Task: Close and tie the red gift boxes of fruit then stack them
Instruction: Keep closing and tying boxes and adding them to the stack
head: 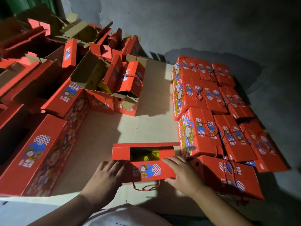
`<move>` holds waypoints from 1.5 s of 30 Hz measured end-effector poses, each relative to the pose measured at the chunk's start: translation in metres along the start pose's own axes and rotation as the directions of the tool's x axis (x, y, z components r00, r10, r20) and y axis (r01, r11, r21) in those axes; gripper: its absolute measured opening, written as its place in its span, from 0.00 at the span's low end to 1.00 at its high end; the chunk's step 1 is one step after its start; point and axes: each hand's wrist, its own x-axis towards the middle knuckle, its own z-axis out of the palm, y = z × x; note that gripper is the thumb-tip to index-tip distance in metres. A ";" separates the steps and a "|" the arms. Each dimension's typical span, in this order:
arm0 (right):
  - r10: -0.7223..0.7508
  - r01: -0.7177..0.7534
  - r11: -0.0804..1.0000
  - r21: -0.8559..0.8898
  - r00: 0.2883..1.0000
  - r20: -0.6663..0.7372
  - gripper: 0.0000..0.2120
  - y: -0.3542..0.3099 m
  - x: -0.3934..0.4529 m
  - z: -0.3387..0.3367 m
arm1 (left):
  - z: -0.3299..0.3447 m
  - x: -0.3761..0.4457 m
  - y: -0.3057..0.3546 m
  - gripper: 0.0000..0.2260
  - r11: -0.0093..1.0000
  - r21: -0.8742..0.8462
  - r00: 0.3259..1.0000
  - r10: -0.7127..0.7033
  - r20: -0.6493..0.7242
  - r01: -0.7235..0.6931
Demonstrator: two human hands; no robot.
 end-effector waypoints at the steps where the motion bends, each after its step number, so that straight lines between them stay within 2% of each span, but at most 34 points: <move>1: -0.002 0.002 1.000 -0.002 1.000 0.005 0.38 0.001 -0.001 0.001 | 0.004 -0.002 0.000 0.32 1.000 0.012 1.000 -0.006 -0.002 0.006; 7: -0.005 0.007 0.999 -0.047 0.999 0.044 0.37 0.007 -0.004 0.013 | 0.023 -0.011 0.004 0.28 0.994 0.051 0.995 -0.096 0.020 0.095; 11: 0.018 -0.020 0.997 0.068 1.000 0.022 0.36 0.008 -0.008 0.022 | 0.021 -0.012 0.006 0.28 0.993 0.022 0.993 -0.117 0.010 0.117; 14: 0.117 -0.117 0.990 0.084 0.993 0.002 0.35 0.007 -0.018 0.028 | 0.020 -0.011 0.000 0.28 0.996 0.045 0.997 -0.077 0.023 0.076; 16: 0.183 -0.183 0.956 0.231 0.983 0.022 0.35 0.002 -0.023 0.031 | 0.022 -0.013 -0.003 0.27 0.997 0.063 0.999 -0.044 0.014 0.043; 18: 0.206 -0.190 0.931 0.312 0.978 -0.020 0.33 -0.001 -0.028 0.036 | 0.023 -0.014 -0.006 0.30 0.997 0.069 0.999 -0.018 -0.030 0.020; 24: 0.188 -0.169 0.927 0.336 0.982 -0.024 0.27 -0.004 -0.038 0.035 | 0.011 -0.012 -0.011 0.30 1.000 -0.014 0.996 -0.018 -0.093 0.017; 26: 0.183 -0.140 0.904 0.404 0.981 -0.071 0.23 -0.003 -0.037 0.031 | 0.003 -0.008 -0.012 0.24 0.995 -0.094 0.994 -0.032 -0.109 0.022; 28: 0.252 -0.140 0.840 0.524 0.956 -0.149 0.17 -0.004 -0.031 0.029 | -0.007 -0.002 -0.016 0.14 0.984 -0.174 0.991 -0.056 -0.123 0.034; 31: 0.457 -0.228 0.699 0.678 0.871 -0.179 0.09 -0.002 -0.013 0.024 | -0.018 0.017 -0.027 0.10 0.937 -0.306 0.965 -0.219 -0.146 0.167; 33: 0.573 -0.279 0.581 0.764 0.807 -0.142 0.10 -0.001 0.002 0.017 | -0.022 0.031 -0.034 0.13 0.888 -0.358 0.923 -0.357 -0.141 0.289; 34: 0.607 -0.286 0.551 0.784 0.782 -0.141 0.11 -0.001 0.008 0.011 | -0.024 0.036 -0.038 0.10 0.852 -0.386 0.892 -0.432 -0.135 0.354; 36: 0.609 -0.277 0.541 0.795 0.780 -0.143 0.10 0.000 0.019 0.002 | -0.028 0.042 -0.043 0.11 0.781 -0.432 0.826 -0.549 -0.129 0.451; 38: 0.558 -0.271 0.555 0.786 0.822 -0.111 0.13 0.002 0.028 -0.003 | -0.032 0.046 -0.044 0.14 0.732 -0.480 0.786 -0.605 -0.132 0.483; 39: 0.520 -0.269 0.584 0.766 0.849 -0.098 0.15 0.003 0.031 -0.006 | -0.031 0.047 -0.046 0.19 0.723 -0.501 0.789 -0.602 -0.121 0.476; 41: 0.459 -0.254 0.637 0.728 0.883 -0.094 0.18 0.005 0.035 -0.007 | -0.030 0.047 -0.049 0.28 0.781 -0.490 0.869 -0.487 -0.086 0.388; 43: 0.428 -0.227 0.680 0.697 0.895 -0.127 0.26 0.010 0.034 -0.005 | -0.029 0.046 -0.048 0.26 0.846 -0.467 0.948 -0.316 -0.049 0.258; 44: 0.400 -0.210 0.709 0.673 0.906 -0.139 0.27 0.011 0.033 -0.003 | -0.028 0.046 -0.048 0.25 0.871 -0.447 0.968 -0.246 -0.037 0.204; 45: 0.358 -0.190 0.747 0.638 0.923 -0.144 0.23 0.013 0.030 0.000 | -0.024 0.046 -0.048 0.26 0.897 -0.412 0.981 -0.191 -0.038 0.158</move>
